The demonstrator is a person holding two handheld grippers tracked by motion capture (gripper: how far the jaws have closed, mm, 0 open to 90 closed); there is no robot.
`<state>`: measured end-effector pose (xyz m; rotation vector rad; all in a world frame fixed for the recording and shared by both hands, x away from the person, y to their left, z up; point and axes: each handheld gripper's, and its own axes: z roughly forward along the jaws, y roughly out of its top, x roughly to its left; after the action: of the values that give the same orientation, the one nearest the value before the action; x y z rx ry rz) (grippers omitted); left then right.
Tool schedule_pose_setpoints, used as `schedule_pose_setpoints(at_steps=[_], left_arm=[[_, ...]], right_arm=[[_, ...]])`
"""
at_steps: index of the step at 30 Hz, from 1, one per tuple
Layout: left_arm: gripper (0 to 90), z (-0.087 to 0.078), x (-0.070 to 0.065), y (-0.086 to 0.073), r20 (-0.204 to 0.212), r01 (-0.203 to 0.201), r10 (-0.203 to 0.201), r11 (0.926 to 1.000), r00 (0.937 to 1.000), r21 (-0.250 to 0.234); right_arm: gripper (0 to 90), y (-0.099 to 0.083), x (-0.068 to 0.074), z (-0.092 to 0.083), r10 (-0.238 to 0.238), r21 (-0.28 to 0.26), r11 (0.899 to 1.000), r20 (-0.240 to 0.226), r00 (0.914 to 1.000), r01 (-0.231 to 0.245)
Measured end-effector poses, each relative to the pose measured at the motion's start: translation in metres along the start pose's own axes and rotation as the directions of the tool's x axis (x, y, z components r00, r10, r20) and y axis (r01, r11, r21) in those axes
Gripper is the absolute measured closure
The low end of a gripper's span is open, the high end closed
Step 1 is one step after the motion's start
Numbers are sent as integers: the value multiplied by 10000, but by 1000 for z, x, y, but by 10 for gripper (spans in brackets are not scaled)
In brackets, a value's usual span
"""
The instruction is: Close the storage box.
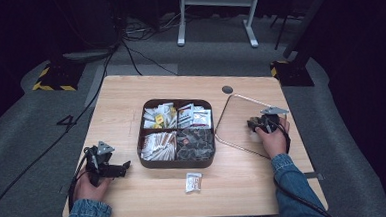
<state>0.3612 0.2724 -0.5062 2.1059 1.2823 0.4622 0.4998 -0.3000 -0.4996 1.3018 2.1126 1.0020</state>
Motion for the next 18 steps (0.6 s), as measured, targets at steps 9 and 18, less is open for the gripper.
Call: schedule_pose_setpoints(at_steps=[9, 18], left_arm=[[20, 0, 0, 0, -1, 1, -1, 10000, 10000, -2], [20, 0, 0, 0, 0, 2, -2, 10000, 10000, -1]], right_arm=[[593, 0, -2, -1, 207, -65, 9998, -183, 9996, -208], [593, 4, -4, -9, 472, -340, 9983, -308, 9984, -482]])
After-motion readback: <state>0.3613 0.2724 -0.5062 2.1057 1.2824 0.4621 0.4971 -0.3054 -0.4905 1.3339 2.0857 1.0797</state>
